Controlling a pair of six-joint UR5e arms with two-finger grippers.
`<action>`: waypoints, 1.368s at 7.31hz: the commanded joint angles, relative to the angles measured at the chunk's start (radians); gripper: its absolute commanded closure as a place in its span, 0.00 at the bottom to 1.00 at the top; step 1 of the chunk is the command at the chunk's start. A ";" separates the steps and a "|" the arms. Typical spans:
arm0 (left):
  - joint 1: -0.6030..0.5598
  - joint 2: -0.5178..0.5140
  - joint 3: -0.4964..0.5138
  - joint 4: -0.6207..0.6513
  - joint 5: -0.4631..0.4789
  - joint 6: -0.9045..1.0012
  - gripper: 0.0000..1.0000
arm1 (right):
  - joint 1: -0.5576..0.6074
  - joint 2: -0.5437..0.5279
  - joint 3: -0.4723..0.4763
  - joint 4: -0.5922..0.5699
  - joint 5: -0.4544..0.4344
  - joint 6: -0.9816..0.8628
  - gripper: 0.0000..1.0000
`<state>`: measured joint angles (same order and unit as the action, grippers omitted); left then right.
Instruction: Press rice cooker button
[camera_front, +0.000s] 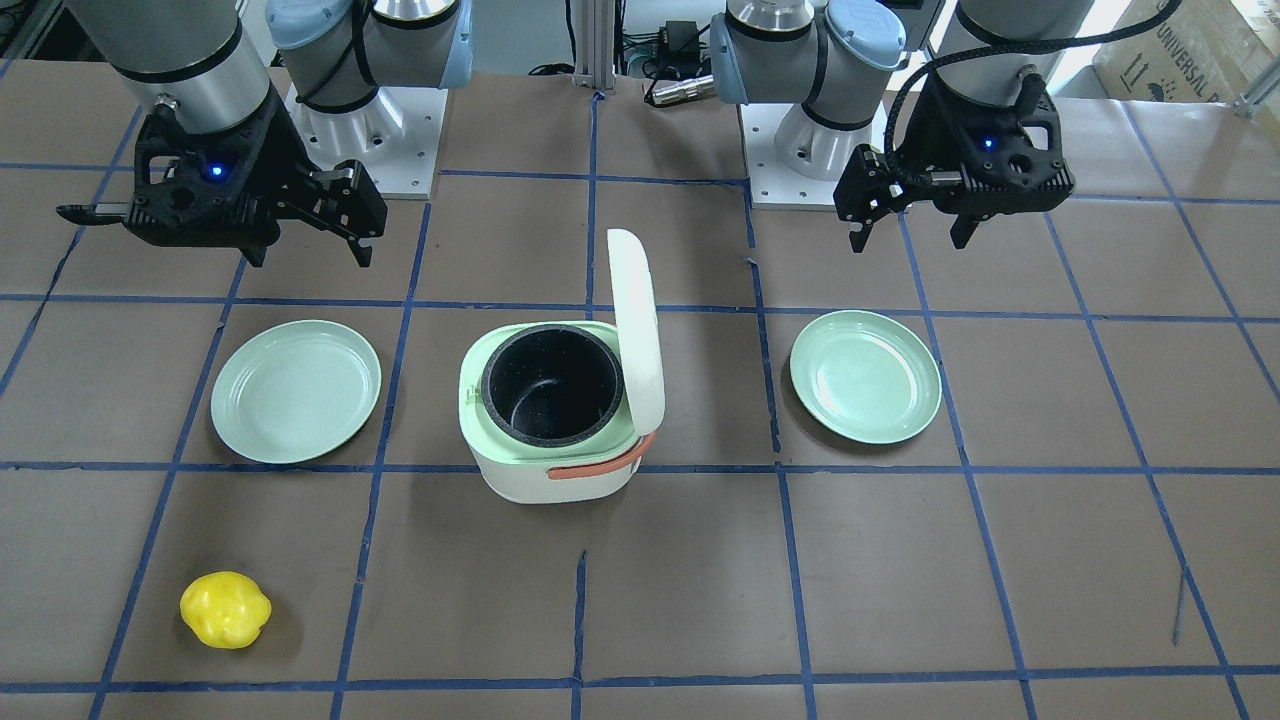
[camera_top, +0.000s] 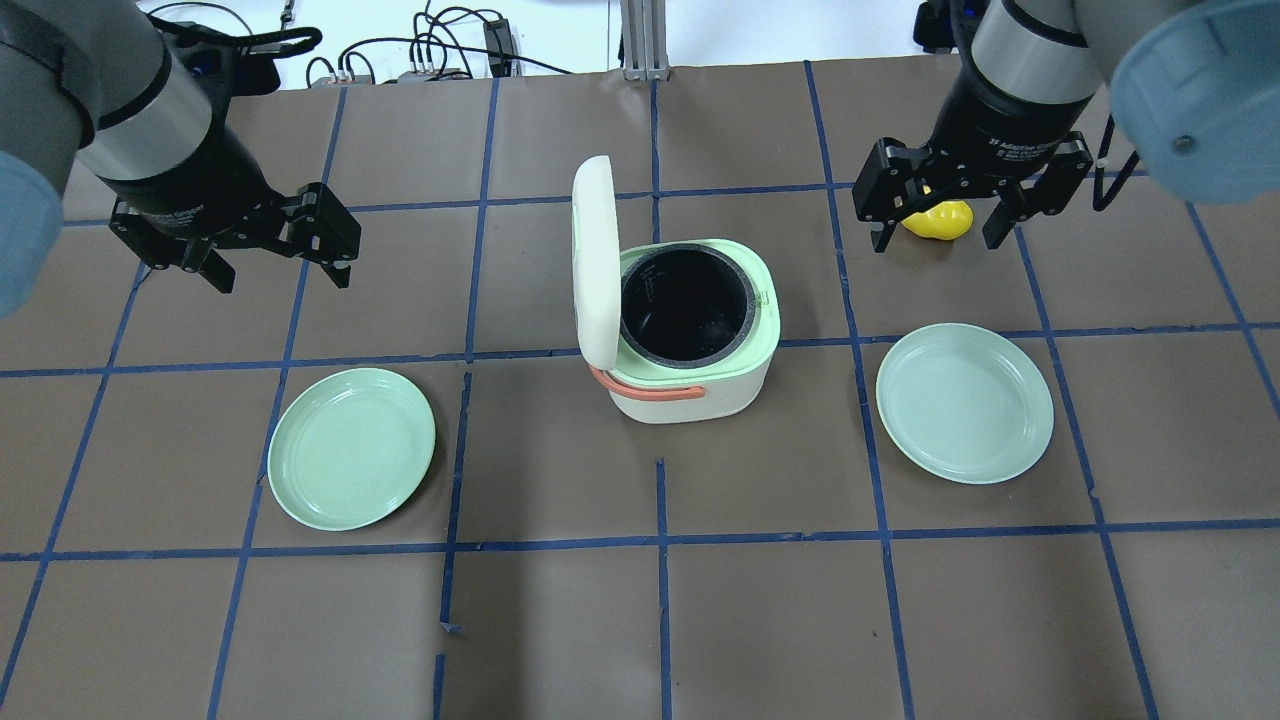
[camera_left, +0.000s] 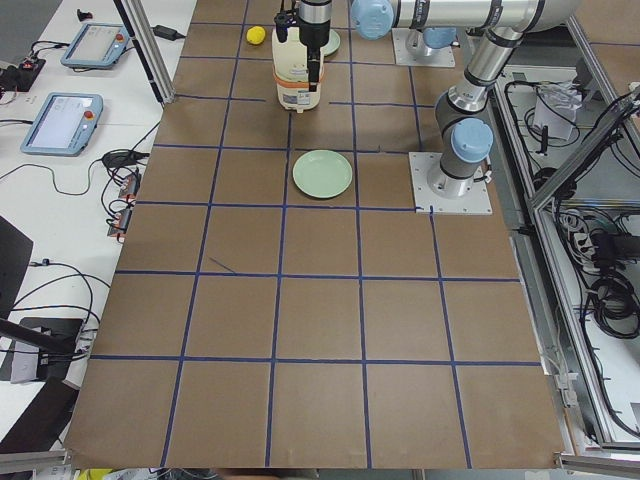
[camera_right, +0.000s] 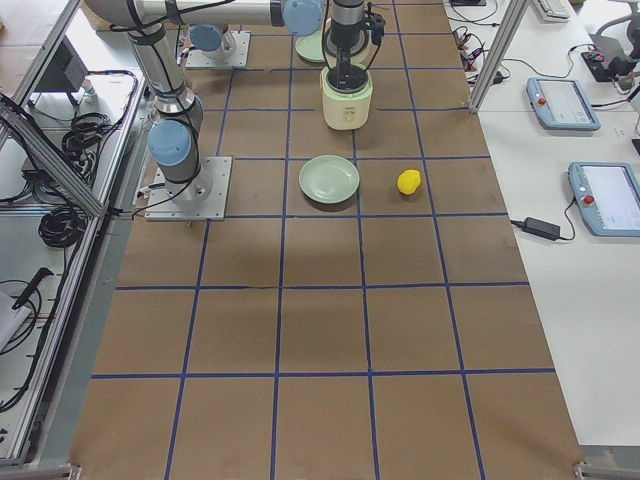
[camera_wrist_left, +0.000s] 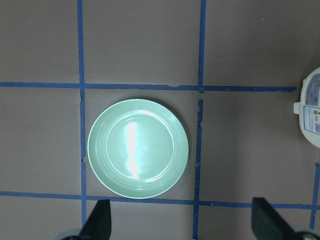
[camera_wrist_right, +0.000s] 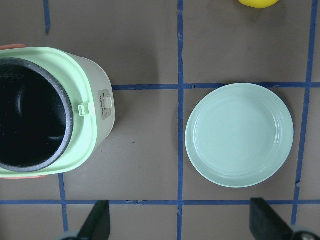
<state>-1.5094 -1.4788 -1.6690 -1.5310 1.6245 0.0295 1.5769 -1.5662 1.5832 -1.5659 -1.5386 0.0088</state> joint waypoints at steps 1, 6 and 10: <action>0.000 0.000 0.000 -0.001 0.000 0.000 0.00 | 0.000 0.000 -0.003 0.000 0.009 0.008 0.00; 0.000 0.000 0.000 -0.001 0.000 0.000 0.00 | 0.000 0.002 -0.008 -0.011 -0.008 0.003 0.01; 0.000 0.000 0.000 0.000 0.000 0.000 0.00 | 0.000 0.002 -0.008 -0.013 -0.008 0.004 0.02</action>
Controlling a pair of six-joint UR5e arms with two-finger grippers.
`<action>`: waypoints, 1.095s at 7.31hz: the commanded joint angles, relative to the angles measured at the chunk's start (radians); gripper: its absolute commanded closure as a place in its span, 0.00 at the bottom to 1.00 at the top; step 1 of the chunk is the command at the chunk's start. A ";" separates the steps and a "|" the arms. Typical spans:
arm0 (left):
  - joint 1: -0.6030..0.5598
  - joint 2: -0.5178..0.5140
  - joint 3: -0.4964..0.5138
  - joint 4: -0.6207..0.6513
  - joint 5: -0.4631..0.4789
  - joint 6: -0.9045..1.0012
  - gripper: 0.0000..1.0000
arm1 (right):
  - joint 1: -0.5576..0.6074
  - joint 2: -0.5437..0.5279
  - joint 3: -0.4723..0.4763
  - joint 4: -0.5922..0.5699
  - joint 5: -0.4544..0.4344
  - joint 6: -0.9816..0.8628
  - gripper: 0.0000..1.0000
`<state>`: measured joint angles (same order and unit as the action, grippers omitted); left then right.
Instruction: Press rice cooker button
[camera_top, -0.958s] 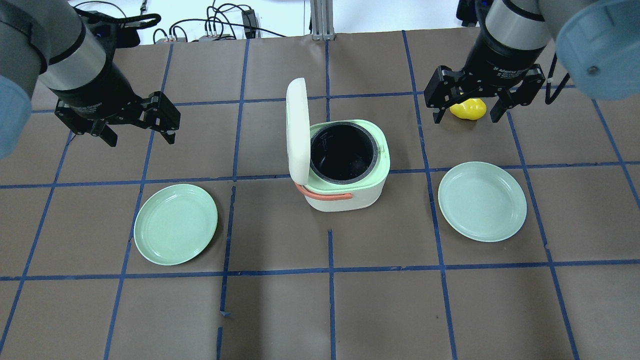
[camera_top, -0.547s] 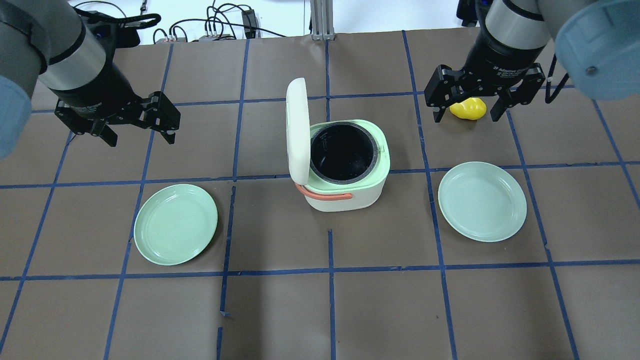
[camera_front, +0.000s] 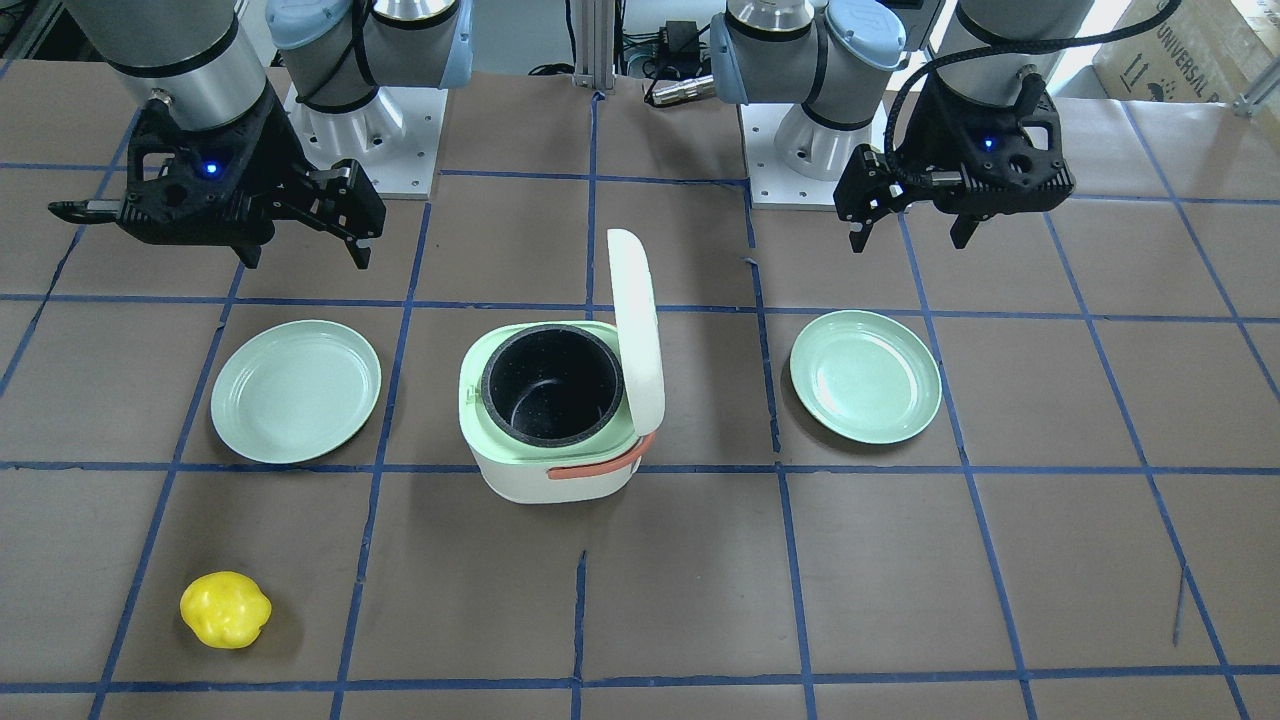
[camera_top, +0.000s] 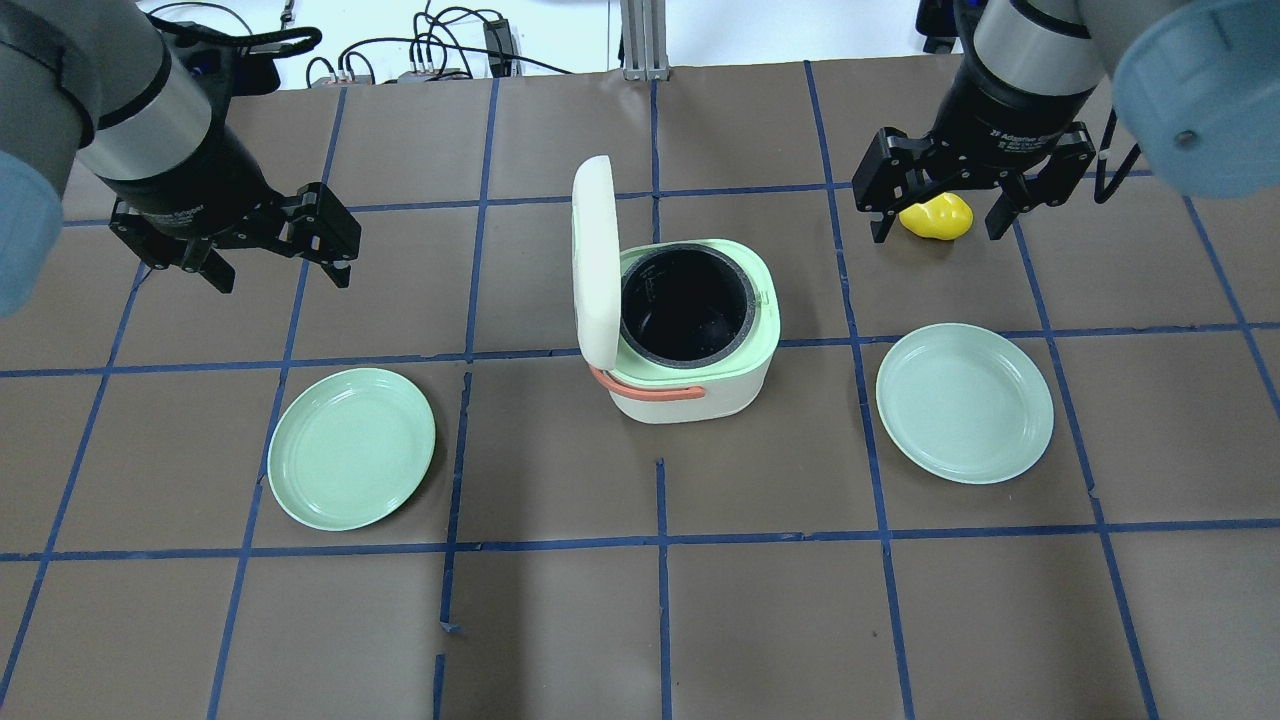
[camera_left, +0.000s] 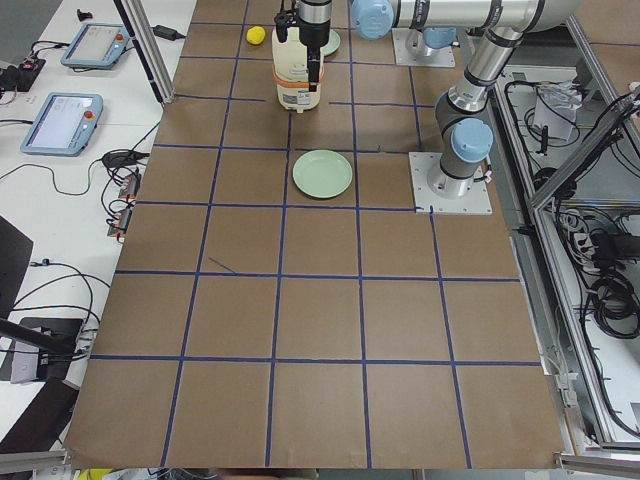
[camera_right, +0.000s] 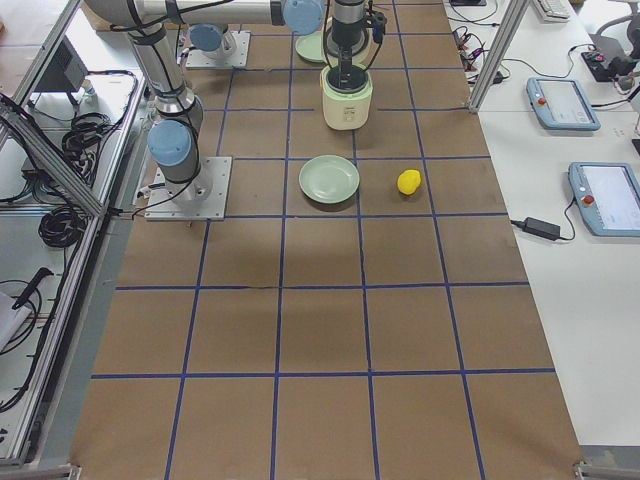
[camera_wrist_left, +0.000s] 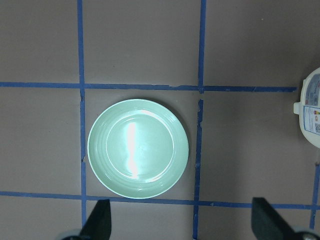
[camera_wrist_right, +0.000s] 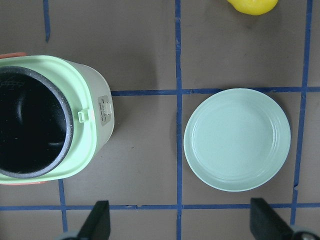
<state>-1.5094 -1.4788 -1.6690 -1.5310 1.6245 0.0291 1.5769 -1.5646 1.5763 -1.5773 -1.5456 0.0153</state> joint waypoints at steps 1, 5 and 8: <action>0.000 0.000 0.000 -0.001 0.000 0.000 0.00 | 0.000 0.000 -0.001 -0.006 -0.002 -0.017 0.03; 0.000 0.000 0.000 -0.001 0.000 0.000 0.00 | 0.000 0.001 -0.002 -0.009 0.004 -0.023 0.04; 0.000 0.000 0.000 0.000 0.000 0.000 0.00 | 0.000 0.001 -0.002 -0.009 0.001 0.071 0.04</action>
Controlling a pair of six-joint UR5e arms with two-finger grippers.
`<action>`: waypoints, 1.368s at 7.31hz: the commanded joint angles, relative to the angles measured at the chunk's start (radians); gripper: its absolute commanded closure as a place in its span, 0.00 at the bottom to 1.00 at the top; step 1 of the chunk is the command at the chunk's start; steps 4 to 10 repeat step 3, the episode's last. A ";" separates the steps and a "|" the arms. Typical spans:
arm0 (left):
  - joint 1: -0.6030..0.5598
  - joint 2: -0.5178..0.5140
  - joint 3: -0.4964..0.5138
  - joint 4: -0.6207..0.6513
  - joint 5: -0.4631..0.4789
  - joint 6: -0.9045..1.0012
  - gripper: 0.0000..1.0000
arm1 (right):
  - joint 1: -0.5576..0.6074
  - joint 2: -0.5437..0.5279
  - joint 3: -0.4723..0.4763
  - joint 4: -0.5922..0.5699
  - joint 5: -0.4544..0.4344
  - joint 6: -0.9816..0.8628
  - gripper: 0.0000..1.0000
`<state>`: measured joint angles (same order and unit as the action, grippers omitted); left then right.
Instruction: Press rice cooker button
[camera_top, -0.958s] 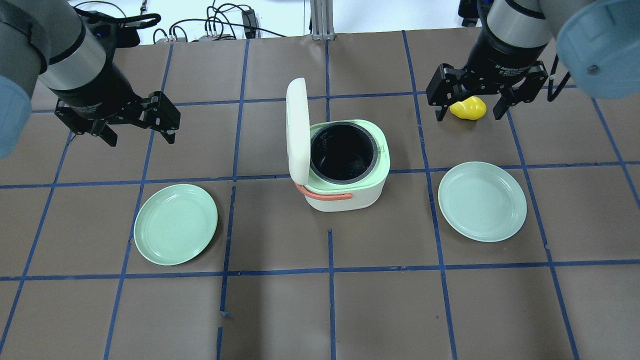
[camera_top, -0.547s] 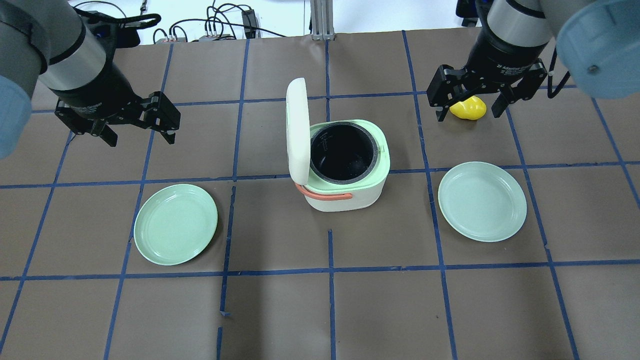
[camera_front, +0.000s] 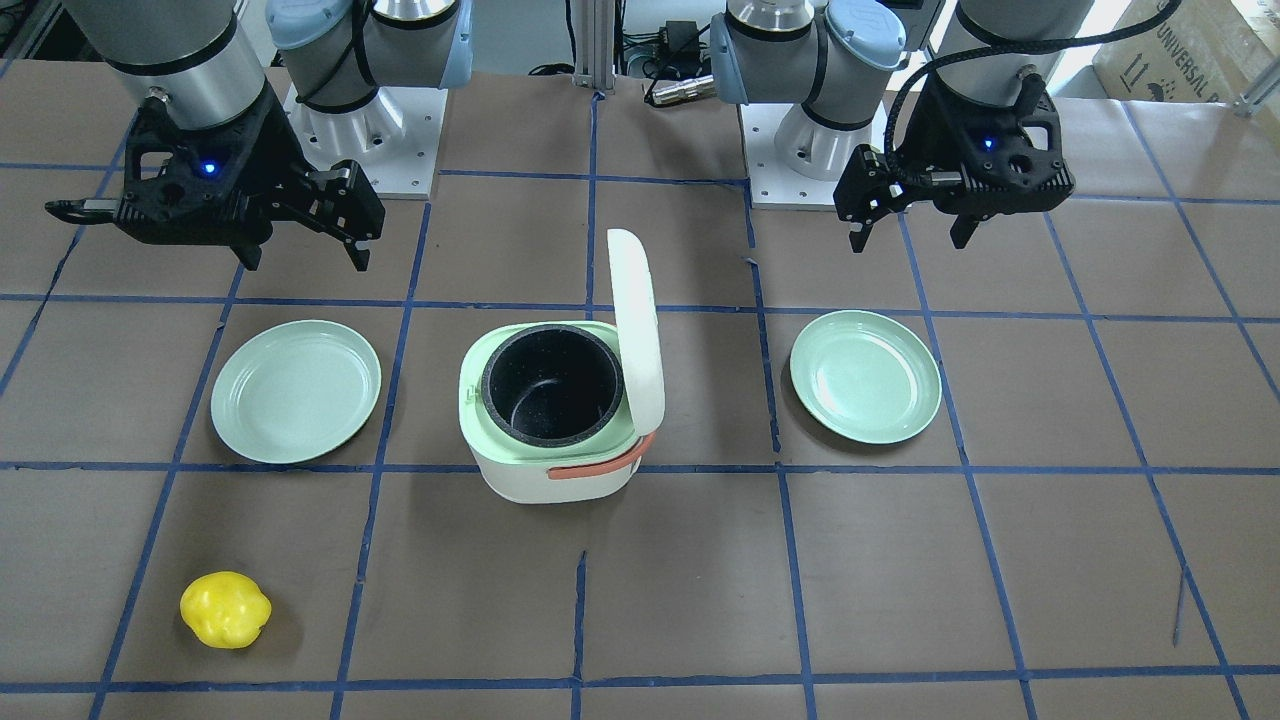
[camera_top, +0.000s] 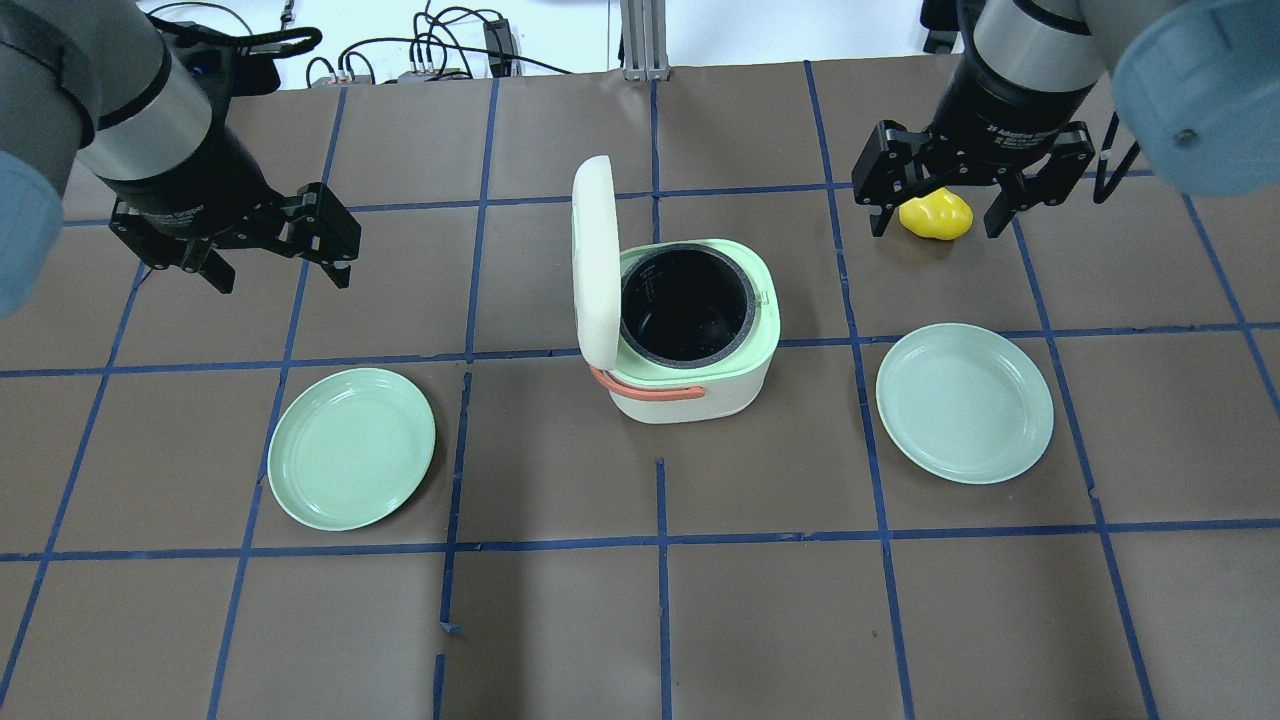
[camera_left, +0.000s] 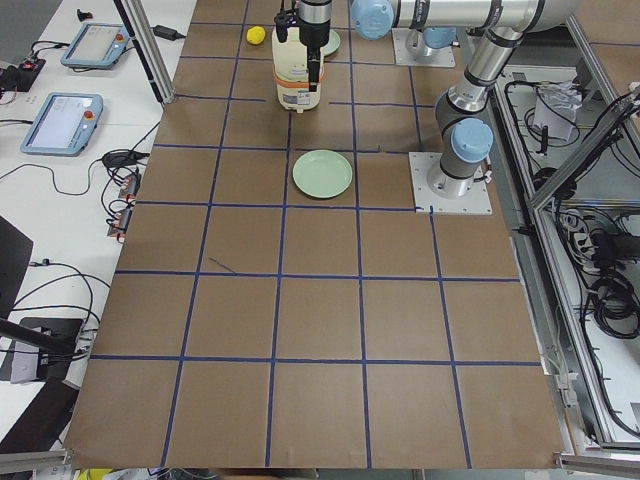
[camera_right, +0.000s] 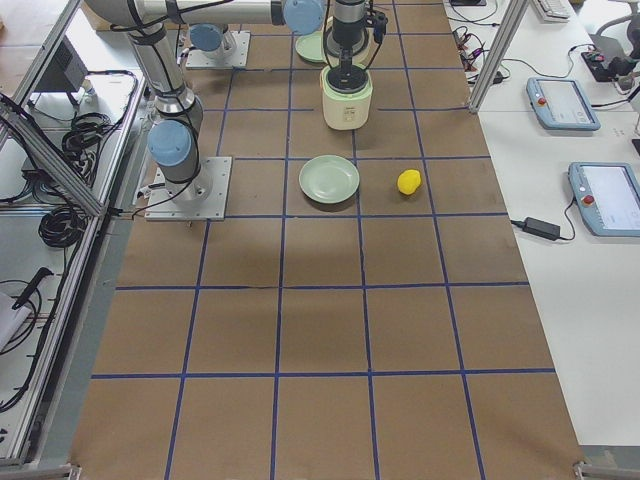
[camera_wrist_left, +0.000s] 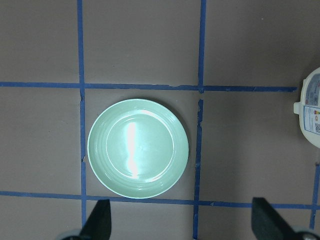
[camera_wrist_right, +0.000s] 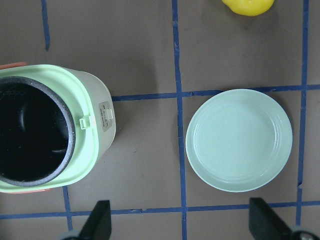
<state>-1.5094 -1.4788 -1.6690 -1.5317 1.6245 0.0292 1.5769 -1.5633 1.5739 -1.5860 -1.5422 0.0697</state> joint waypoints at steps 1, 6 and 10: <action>0.000 0.000 0.000 0.001 0.000 0.000 0.00 | 0.000 0.000 0.000 -0.002 -0.006 0.015 0.04; 0.000 0.000 0.000 0.001 0.000 0.000 0.00 | 0.000 0.002 0.002 -0.005 -0.007 0.015 0.04; 0.000 0.000 0.000 0.001 0.000 0.000 0.00 | 0.000 0.002 0.002 -0.005 -0.007 0.015 0.04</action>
